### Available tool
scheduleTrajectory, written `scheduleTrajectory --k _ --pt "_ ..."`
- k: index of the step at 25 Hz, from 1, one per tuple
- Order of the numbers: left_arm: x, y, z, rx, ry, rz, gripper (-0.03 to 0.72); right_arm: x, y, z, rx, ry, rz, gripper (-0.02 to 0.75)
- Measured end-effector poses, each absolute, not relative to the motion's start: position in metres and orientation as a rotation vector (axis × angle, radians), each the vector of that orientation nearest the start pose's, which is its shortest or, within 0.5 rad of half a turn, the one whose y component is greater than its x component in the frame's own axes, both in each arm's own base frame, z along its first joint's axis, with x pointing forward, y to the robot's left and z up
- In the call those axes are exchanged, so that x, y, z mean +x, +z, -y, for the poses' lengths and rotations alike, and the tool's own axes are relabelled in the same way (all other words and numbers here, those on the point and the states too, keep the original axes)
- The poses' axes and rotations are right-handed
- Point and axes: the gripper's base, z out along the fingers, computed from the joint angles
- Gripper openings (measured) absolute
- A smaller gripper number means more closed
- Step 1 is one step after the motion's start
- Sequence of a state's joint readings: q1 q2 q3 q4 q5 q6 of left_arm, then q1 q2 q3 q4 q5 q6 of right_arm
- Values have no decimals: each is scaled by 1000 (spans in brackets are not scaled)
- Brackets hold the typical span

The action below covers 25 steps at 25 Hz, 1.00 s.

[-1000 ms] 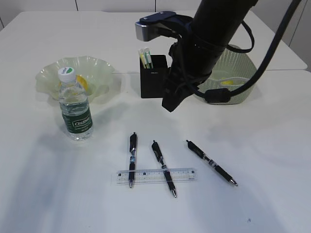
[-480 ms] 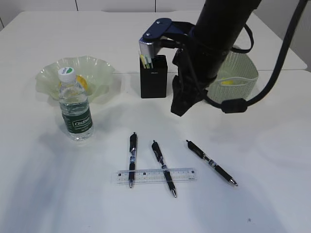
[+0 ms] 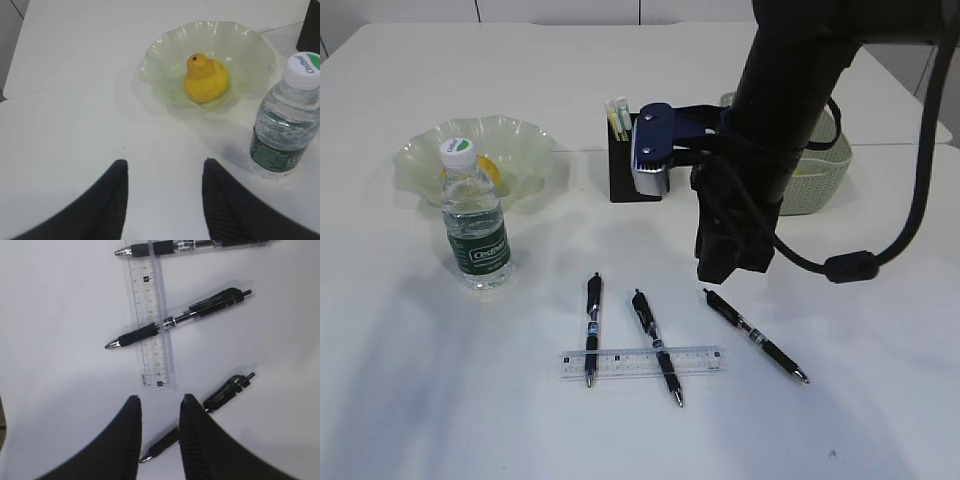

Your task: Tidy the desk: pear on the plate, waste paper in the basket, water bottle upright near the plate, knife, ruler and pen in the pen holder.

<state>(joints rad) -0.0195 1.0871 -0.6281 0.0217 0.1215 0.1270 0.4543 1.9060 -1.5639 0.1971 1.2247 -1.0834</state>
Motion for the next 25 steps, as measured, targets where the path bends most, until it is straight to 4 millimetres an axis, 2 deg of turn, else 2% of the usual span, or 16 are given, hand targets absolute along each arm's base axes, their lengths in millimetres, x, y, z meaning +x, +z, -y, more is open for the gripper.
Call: scheduleTrajectory --k 7,12,19,25 --pt "225 277 4 173 84 -2058 341 337 246 -189 -2164 203 -2051 198" --pt "225 277 4 173 84 -2058 341 324 245 -210 -2272 147 -1967 199" --pt "224 277 4 174 83 -2062 341 320 217 -230 -2341 137 -2012 198" --pt "224 276 4 174 83 -2070 341 323 210 -245 -2353 143 -2002 199"
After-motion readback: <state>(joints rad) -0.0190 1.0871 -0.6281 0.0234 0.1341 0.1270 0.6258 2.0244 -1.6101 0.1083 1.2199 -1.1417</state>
